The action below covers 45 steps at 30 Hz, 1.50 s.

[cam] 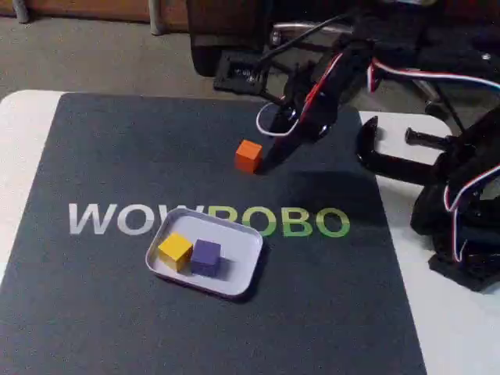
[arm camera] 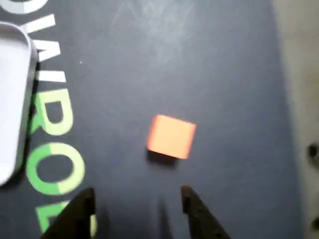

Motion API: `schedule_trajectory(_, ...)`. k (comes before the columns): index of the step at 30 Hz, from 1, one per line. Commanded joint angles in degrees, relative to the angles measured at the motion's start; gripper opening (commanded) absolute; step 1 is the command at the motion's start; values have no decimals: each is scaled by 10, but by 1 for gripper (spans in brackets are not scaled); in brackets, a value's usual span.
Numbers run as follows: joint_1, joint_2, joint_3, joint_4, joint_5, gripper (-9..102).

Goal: Move blocks one by one until all three blocks are in the tray.

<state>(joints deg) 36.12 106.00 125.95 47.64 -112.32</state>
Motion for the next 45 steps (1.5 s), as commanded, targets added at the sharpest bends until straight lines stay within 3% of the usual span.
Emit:
schedule_trajectory(1,3,-18,-40,-9,32,18)
schedule_trajectory(27,-10,-213,-193,-16,168,17)
schedule_trajectory(45,16,-190,-199,-16,167,17)
